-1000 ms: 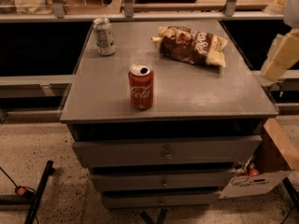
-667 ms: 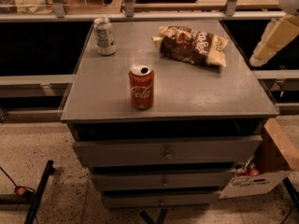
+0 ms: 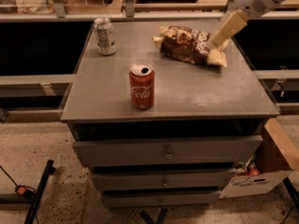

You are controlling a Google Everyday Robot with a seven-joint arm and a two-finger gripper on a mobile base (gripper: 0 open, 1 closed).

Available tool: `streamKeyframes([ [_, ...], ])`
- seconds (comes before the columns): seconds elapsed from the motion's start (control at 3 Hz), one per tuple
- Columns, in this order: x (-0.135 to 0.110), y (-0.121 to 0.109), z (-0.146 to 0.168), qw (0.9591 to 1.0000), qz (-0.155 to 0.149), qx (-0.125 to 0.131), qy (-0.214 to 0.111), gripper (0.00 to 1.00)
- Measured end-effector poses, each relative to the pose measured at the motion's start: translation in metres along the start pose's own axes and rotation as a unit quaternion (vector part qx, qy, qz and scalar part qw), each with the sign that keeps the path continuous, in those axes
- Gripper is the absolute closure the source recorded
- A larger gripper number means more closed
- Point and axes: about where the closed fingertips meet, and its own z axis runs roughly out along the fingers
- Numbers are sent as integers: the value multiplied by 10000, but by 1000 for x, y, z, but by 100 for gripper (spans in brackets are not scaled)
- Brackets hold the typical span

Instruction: Move 7up can near coke can

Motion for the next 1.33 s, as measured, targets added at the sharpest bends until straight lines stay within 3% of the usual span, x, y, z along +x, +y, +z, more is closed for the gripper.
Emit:
streamKeyframes([
  [0.33,-40,-8,54,9979,107,-145,-623,0],
  [0.67,-65,-10,105,9935,390,-308,-1024,0],
  [1.0,-87,-4,147,9882,646,-531,-1284,0],
  [1.33,-112,6,175,9801,870,-701,-1642,0],
])
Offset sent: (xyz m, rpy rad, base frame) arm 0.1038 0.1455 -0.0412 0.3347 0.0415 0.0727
